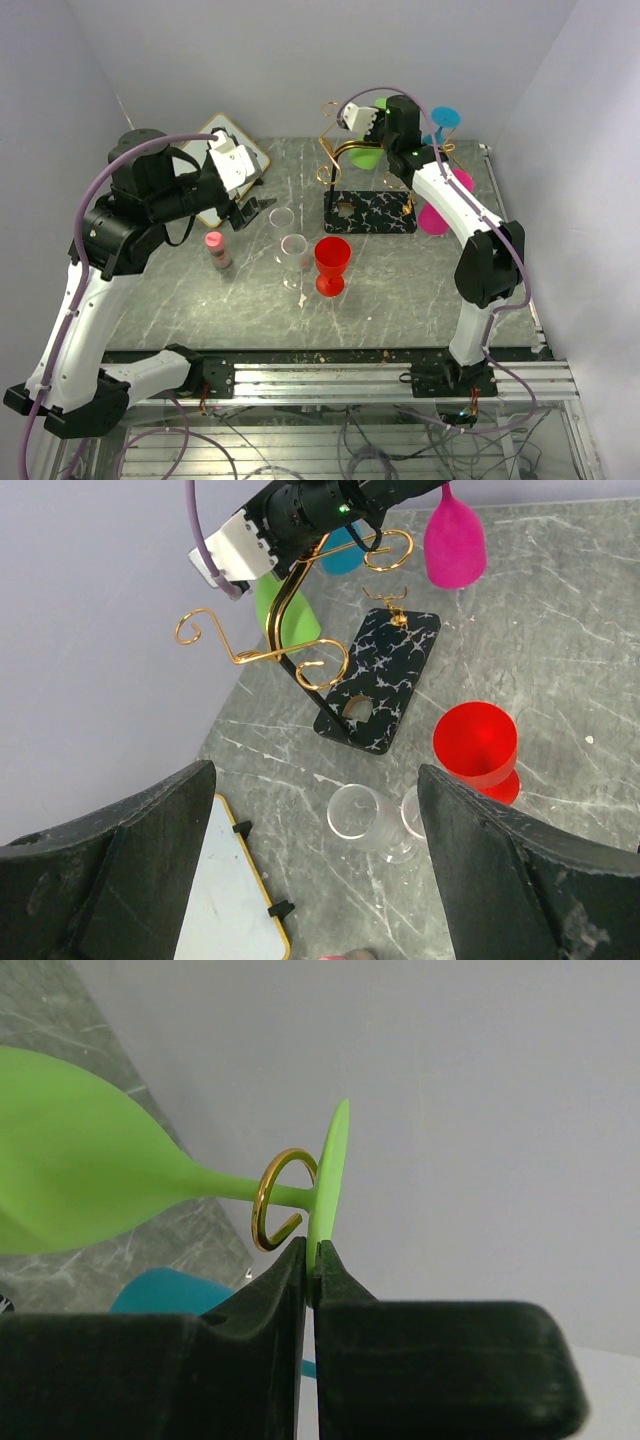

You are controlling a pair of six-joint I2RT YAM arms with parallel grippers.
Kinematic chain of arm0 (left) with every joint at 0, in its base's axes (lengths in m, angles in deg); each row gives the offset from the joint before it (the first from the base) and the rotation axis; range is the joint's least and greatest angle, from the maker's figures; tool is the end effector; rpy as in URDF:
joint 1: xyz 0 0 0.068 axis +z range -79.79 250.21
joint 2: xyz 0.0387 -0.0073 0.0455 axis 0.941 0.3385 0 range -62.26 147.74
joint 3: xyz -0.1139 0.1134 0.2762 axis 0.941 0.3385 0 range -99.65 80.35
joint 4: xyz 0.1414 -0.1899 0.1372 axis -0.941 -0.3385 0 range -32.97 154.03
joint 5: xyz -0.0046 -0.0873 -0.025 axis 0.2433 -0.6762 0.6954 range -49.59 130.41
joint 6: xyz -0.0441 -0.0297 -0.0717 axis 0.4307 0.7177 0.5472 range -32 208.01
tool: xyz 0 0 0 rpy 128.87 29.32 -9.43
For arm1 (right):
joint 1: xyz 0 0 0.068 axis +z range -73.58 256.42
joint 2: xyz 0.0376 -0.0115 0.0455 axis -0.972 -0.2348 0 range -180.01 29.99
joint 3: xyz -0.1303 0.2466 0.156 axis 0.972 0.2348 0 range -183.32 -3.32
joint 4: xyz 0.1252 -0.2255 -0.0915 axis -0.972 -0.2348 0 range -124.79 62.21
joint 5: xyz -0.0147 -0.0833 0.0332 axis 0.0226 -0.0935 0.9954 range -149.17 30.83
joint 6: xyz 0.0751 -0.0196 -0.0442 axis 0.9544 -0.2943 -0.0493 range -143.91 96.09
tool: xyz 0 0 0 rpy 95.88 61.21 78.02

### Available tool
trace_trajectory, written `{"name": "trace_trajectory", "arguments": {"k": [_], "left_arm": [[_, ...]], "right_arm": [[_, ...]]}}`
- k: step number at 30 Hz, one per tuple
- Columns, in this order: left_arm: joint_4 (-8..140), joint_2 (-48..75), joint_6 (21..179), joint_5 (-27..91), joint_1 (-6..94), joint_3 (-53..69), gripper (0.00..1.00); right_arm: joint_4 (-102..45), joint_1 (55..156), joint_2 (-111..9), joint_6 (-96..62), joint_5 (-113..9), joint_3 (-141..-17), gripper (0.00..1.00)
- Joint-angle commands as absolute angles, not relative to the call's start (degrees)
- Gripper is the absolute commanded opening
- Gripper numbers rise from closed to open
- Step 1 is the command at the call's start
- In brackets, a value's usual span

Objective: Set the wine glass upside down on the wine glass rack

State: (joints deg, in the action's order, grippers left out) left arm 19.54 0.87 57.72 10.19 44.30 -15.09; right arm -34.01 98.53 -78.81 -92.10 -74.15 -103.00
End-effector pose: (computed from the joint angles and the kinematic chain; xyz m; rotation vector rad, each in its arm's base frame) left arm 0.1663 -0.1253 0.5504 1.1487 1.3499 -0.4138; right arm 0.4991 0.1806 0.3875 -1.2100 1.4721 -0.7953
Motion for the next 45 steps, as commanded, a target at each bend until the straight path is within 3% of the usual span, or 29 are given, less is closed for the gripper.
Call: {"name": "trace_trajectory", "arguments": {"k": [1,25,45], "left_arm": [[19.4,-0.1,56.9,9.1,45.0,-14.3,0.93],[18.9,-1.8,56.4,9.3,45.1,-13.3,0.93],[18.8,-2.8,56.0,9.5,45.1,-12.6,0.94]], "right_arm": [[-34.1,99.1,-77.0,-91.9,-73.8,-102.7,0.05],[-34.1,100.9,-75.3,-91.7,-75.0,-100.8,0.24],[-33.4,103.8,-74.4,-91.2,-75.4,-99.8,0.32]]}}
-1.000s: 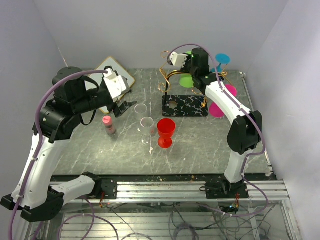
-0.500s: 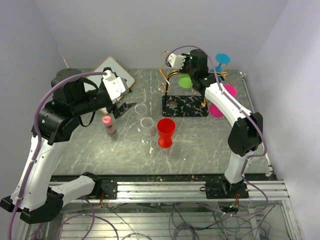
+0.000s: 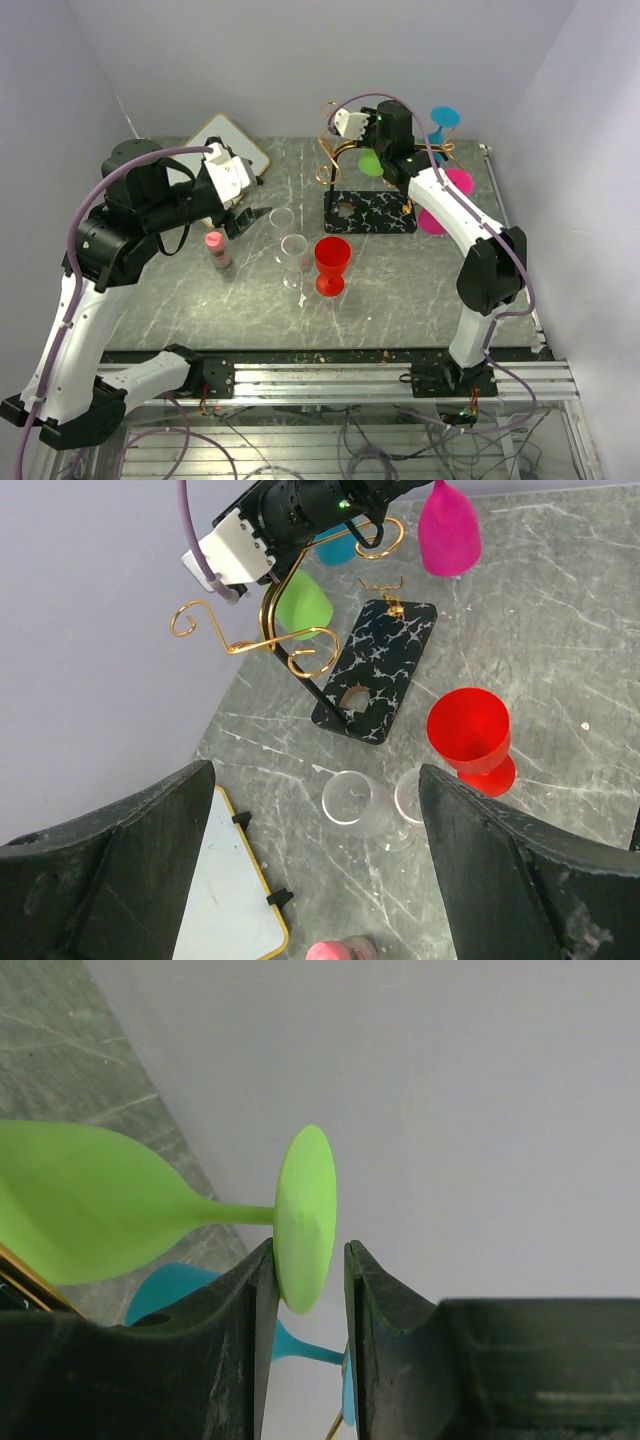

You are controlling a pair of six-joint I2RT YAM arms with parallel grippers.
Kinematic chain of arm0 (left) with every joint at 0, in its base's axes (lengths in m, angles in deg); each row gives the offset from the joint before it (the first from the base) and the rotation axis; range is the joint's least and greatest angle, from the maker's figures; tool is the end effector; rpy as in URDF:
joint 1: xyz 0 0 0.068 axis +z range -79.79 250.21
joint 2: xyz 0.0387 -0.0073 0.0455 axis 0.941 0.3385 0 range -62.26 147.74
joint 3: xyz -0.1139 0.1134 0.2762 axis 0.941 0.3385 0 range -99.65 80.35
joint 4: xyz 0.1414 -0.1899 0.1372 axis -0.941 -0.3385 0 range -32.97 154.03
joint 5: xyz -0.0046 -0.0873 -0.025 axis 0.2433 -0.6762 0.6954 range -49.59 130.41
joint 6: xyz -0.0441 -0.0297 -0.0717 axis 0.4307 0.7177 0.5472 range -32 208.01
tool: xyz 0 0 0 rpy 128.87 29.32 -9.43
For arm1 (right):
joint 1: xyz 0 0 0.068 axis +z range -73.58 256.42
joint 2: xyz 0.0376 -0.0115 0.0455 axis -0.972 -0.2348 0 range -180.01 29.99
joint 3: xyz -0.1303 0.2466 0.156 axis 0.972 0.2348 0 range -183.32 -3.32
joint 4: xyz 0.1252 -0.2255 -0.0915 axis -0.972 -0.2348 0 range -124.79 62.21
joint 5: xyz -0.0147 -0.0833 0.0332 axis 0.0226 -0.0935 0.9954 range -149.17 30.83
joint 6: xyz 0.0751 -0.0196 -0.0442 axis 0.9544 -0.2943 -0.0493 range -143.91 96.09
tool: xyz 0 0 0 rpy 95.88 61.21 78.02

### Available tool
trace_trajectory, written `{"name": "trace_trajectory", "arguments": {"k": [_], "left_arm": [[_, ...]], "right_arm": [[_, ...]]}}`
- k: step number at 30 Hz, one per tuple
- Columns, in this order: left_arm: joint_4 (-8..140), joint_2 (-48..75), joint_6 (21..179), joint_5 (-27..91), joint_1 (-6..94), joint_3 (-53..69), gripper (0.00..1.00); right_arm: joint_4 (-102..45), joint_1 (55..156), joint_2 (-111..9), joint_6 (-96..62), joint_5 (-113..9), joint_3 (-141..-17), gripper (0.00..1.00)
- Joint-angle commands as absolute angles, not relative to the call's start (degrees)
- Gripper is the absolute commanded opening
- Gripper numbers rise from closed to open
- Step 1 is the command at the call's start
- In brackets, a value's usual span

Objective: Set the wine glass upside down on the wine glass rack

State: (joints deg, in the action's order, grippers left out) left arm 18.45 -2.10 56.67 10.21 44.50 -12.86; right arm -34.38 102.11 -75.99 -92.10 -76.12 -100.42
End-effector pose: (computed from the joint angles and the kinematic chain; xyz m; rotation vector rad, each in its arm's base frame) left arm 0.1516 -0.1174 0.5443 1.1594 1.3461 -0.3995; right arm 0.4740 0.2023 0.3930 -1.2349 1.4477 -0.7840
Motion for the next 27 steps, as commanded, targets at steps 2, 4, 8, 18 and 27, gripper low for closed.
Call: {"name": "trace_trajectory", "arguments": {"k": [2,4,8,18,27], "left_arm": [[18.7,-2.8,55.9,9.6,45.2,-12.5,0.94],[18.6,-2.9,55.8,9.7,45.2,-12.5,0.94],[18.5,-3.0,55.7,9.8,45.2,-12.3,0.94],[18.6,-2.7,55.7,9.7,45.2,-12.5,0.94],[18.5,-2.4,55.7,9.6,45.2,-12.8,0.94]], "right_arm": [[-33.5,104.0,-74.7,-91.0,-75.5,-100.0,0.33],[-33.3,104.2,-74.8,-91.1,-75.6,-100.0,0.33],[-33.6,104.3,-75.1,-90.5,-75.8,-100.8,0.34],[-36.7,104.3,-76.1,-85.3,-75.4,-104.9,0.34],[-37.3,104.4,-75.7,-84.0,-75.6,-105.2,0.34]]}}
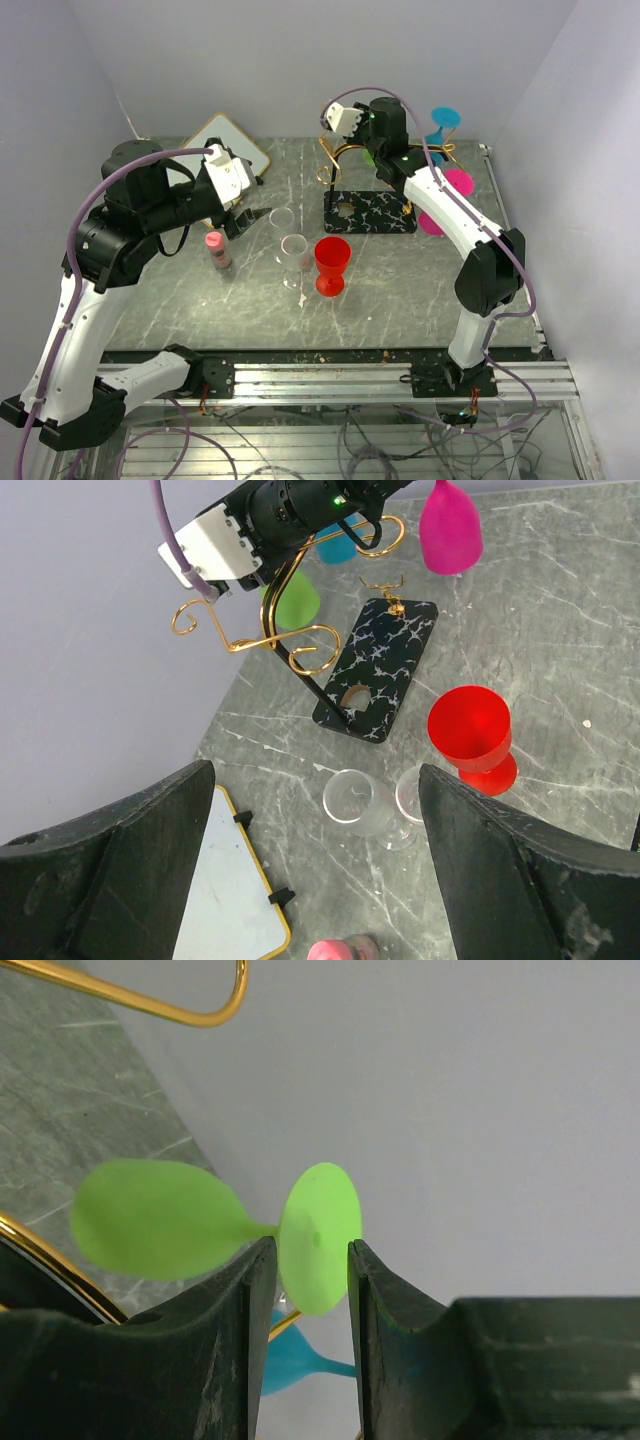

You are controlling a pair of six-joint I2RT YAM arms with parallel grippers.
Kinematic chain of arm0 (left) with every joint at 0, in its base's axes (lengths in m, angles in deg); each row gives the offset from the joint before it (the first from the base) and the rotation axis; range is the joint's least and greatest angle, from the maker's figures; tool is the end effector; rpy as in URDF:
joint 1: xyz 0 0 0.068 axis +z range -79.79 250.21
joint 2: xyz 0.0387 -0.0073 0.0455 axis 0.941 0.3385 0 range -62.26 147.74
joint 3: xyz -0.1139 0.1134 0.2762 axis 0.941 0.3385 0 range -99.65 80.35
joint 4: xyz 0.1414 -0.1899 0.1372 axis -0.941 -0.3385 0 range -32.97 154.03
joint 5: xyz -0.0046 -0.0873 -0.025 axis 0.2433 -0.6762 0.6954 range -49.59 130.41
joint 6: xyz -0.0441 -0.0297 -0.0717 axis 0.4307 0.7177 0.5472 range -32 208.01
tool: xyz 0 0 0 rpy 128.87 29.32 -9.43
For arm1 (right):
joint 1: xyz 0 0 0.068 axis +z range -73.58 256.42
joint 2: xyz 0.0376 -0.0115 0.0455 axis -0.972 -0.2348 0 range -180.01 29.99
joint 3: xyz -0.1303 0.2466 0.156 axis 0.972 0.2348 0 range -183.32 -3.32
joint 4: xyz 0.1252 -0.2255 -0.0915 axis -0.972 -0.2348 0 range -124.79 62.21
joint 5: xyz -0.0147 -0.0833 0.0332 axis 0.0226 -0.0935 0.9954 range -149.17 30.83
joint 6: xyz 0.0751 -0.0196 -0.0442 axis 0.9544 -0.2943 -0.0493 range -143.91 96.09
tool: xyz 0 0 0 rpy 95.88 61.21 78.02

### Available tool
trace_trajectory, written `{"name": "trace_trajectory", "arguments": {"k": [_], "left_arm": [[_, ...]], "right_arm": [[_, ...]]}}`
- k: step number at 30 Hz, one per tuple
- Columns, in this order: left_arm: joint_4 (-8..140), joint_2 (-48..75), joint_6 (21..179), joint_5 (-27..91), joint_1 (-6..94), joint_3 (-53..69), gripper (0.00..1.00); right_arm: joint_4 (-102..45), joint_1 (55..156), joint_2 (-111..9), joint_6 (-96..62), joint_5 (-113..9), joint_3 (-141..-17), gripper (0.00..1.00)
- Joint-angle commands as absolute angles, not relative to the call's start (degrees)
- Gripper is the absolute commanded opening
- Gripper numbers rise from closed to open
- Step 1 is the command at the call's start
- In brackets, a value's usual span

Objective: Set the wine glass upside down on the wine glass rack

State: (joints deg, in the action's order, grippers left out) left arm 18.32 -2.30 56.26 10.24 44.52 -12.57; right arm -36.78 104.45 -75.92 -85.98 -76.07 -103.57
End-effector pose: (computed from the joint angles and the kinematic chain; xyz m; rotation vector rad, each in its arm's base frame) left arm 0.1510 -0.1169 0.5429 1.1646 1.3456 -0.3948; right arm 0.4641 0.2209 0.4100 -1.1641 1.4635 -0.6838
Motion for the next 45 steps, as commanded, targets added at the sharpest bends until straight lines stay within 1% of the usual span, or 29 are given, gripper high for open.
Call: {"name": "trace_trajectory", "arguments": {"k": [1,9,17,21,23,25,26,28,29,30,32,37,41,45], "left_arm": [[18.6,-2.4,55.7,9.6,45.2,-12.8,0.94],[18.8,-2.5,55.9,9.6,45.2,-12.2,0.94],[20.2,-2.6,57.7,10.6,45.4,-10.0,0.95],[21.7,-2.7,59.7,12.0,45.5,-7.5,0.97],[21.8,-2.7,59.9,11.8,45.5,-6.1,1.00],[21.6,-2.5,59.9,11.1,45.5,-5.1,1.00],[21.5,-2.1,59.8,10.5,45.5,-4.7,0.99],[21.1,-1.5,59.6,9.1,45.5,-4.1,0.99],[21.0,-1.1,59.7,8.5,45.5,-3.9,1.00],[21.1,-0.6,60.1,8.2,45.5,-3.5,1.00],[21.8,0.3,61.0,8.3,45.5,-2.7,1.00],[26.1,3.3,64.7,13.1,45.5,-0.6,1.00],[27.2,5.6,64.7,10.1,45.5,0.8,0.99],[28.7,8.3,66.9,6.4,44.5,1.6,0.97]], "right_arm": [[-37.7,104.3,-75.7,-83.5,-75.3,-105.4,0.34],[-40.4,104.4,-74.6,-78.4,-71.8,-106.1,0.35],[-44.0,104.4,-71.7,-69.4,-65.8,-109.0,0.37],[-42.8,104.3,-67.0,-64.0,-65.4,-105.3,0.39],[-41.4,104.2,-63.9,-61.9,-65.7,-101.8,0.42],[-40.9,103.8,-60.9,-59.6,-65.4,-99.3,0.46],[-41.1,103.4,-59.5,-58.4,-65.0,-98.5,0.52],[-43.0,102.6,-56.9,-55.4,-63.8,-97.5,0.73],[-44.1,102.2,-55.4,-54.0,-63.1,-97.2,0.81],[-45.6,101.8,-54.3,-52.8,-62.3,-97.1,0.85],[-49.0,101.2,-52.2,-51.4,-60.8,-97.1,0.88],[-56.8,100.0,-47.5,-51.4,-55.5,-96.0,0.89],[-63.5,96.9,-43.8,-52.9,-44.4,-94.7,0.89],[-66.1,93.0,-41.2,-53.1,-35.8,-92.1,0.89]]}}
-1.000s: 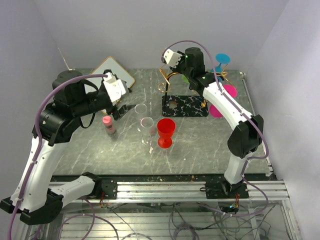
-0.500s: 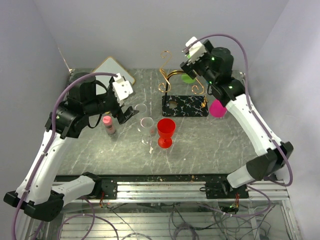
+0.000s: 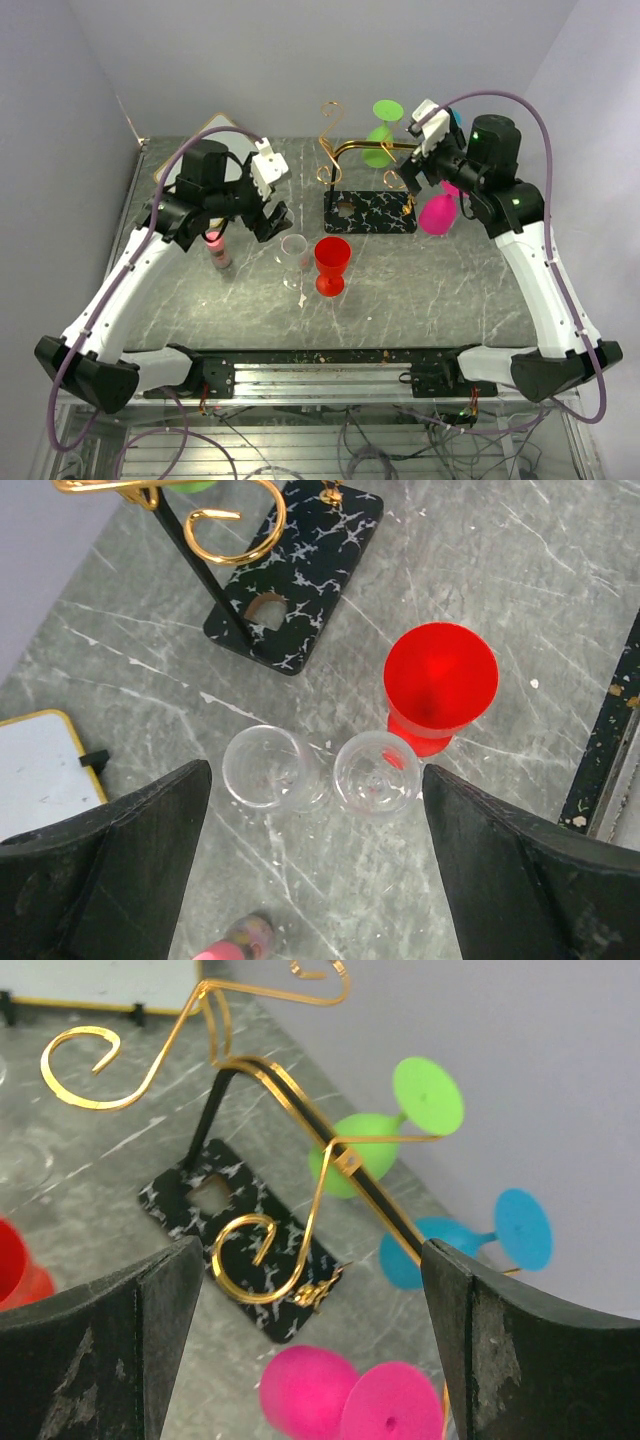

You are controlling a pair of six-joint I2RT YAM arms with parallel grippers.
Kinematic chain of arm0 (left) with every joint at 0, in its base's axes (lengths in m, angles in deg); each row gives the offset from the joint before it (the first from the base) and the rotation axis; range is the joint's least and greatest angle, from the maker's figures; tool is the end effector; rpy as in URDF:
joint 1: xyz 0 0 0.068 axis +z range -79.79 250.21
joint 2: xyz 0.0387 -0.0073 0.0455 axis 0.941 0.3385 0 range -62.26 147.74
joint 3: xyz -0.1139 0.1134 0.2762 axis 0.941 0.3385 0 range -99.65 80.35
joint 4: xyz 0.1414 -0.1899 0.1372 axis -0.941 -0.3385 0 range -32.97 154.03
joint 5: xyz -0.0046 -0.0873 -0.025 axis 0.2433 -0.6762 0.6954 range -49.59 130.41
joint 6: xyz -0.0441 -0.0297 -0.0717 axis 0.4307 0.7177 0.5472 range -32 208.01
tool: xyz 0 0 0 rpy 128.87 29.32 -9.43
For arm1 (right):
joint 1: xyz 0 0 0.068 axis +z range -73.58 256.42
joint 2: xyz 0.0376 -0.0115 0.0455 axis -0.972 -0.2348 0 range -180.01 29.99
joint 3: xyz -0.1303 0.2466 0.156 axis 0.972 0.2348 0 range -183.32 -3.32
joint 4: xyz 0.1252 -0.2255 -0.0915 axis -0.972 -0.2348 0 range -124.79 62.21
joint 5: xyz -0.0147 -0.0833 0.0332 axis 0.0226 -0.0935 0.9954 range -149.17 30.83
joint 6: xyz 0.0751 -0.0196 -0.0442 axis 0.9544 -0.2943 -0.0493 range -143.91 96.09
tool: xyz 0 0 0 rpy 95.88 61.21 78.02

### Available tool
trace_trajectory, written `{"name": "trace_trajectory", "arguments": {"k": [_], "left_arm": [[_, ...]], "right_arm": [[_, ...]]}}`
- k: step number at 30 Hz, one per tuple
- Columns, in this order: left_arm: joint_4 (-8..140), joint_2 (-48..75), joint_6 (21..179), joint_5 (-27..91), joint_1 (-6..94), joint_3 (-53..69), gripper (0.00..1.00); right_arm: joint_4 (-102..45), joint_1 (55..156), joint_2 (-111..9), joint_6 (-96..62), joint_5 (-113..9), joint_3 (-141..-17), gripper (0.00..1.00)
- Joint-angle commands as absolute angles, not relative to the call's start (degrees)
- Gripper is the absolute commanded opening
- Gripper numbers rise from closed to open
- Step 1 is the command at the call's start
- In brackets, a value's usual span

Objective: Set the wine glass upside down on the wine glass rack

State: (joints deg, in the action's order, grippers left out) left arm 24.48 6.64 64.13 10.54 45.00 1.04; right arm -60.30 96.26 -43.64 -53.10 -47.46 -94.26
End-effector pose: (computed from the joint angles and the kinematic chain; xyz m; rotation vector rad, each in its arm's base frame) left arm 0.2323 -0.1531 0.4407 1.1307 1.7115 -0.5543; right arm 0.2834 0.1195 0.5072 -0.8875 1.6016 0.0728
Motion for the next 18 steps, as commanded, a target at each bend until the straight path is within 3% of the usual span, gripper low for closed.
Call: {"name": "trace_trajectory", "arguments": {"k": [1,18], "left_arm": [[29.0,9.0,67.2,6.2,44.0,1.5,0.97],[23.6,26.0,60.9,22.1,26.3,-8.5,0.90]], "right_arm": [[-66.8,92.1,-40.9,-53.3,-34.7,-91.7,0.89],[-67.2,82.7,-39.0,-50.5,-26.8,-90.2,0.88]]}}
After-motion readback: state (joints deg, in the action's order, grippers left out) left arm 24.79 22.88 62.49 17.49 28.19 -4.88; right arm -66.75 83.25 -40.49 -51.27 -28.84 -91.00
